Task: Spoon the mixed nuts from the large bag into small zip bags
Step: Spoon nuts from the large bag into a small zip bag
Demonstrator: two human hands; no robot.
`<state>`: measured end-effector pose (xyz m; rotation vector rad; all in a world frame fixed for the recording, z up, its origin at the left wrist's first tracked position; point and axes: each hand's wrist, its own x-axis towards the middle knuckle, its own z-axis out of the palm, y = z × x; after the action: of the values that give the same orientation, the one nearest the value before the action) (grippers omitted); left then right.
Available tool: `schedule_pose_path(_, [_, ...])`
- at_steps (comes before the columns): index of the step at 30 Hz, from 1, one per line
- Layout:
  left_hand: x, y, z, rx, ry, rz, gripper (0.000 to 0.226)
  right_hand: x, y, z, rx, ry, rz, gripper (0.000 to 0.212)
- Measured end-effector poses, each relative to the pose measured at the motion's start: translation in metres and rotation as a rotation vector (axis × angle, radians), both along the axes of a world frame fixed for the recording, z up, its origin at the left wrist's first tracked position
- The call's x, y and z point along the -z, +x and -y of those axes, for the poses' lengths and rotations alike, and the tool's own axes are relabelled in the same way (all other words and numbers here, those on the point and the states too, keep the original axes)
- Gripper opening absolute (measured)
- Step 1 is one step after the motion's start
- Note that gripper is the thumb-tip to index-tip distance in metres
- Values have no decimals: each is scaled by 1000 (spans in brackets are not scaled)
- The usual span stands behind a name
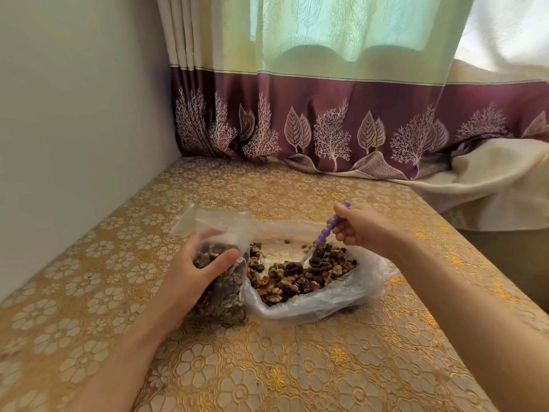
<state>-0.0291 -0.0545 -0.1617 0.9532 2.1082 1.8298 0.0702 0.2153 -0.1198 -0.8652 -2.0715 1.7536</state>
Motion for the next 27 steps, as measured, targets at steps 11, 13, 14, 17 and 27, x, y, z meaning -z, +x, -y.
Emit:
schedule_pose_path(11, [1,0,0,16,6,15,73,1,-8,-1,99,-84,-37,36])
schedule_pose_path(13, [1,-1,0,18,9,20,67,-3,-9,-1,123,-86,-62,36])
schedule_pose_path(14, [1,-1,0,15,7,21,65,-6,-11,-1,136,-85,-75,34])
schedule_pose_path(17, [1,-2,0,8,3,23,60,-16,-18,1,176,-100,-117,34])
schedule_pose_path(27, [3,-3,1,-11,1,-11,46,-73,-41,27,127,-85,-296,40])
